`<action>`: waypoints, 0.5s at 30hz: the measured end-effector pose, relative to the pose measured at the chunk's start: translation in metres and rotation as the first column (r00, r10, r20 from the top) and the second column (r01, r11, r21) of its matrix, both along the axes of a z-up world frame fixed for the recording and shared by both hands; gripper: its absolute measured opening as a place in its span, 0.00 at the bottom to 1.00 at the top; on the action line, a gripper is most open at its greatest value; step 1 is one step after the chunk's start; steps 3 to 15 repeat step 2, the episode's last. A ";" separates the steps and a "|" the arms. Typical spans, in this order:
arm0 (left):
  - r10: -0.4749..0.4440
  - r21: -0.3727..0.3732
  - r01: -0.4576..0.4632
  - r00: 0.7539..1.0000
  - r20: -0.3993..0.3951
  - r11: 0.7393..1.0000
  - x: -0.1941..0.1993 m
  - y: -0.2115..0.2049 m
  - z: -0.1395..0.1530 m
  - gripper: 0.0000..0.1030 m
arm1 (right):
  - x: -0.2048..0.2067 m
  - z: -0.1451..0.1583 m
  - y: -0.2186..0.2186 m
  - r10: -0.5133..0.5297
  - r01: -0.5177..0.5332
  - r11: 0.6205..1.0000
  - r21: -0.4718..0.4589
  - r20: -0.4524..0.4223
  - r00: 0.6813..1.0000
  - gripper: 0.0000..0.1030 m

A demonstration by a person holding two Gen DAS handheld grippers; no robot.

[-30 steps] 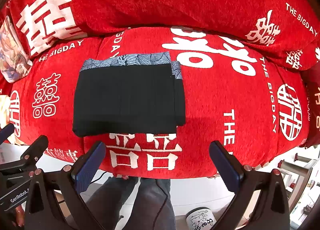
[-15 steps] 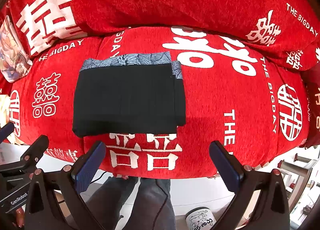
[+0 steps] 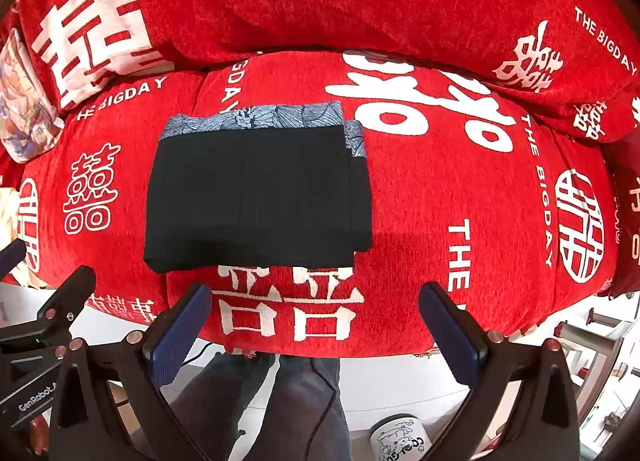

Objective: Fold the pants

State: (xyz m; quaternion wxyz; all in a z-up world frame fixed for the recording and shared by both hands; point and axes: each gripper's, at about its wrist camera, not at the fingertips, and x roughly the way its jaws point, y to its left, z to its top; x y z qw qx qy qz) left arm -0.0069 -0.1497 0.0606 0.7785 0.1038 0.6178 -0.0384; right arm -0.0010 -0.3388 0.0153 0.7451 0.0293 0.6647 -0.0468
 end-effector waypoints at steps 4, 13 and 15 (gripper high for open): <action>-0.007 -0.007 0.007 1.000 0.003 1.000 0.000 -0.002 0.001 1.00 | 0.001 -0.001 -0.001 -0.001 0.001 1.000 0.000 -0.002 1.000 1.00; -0.007 -0.007 0.007 1.000 0.003 1.000 0.000 -0.002 0.001 1.00 | 0.001 -0.001 -0.001 -0.001 0.001 1.000 0.000 -0.002 1.000 1.00; -0.007 -0.007 0.007 1.000 0.003 1.000 0.000 -0.002 0.001 1.00 | 0.001 -0.001 -0.001 -0.001 0.001 1.000 0.000 -0.002 1.000 1.00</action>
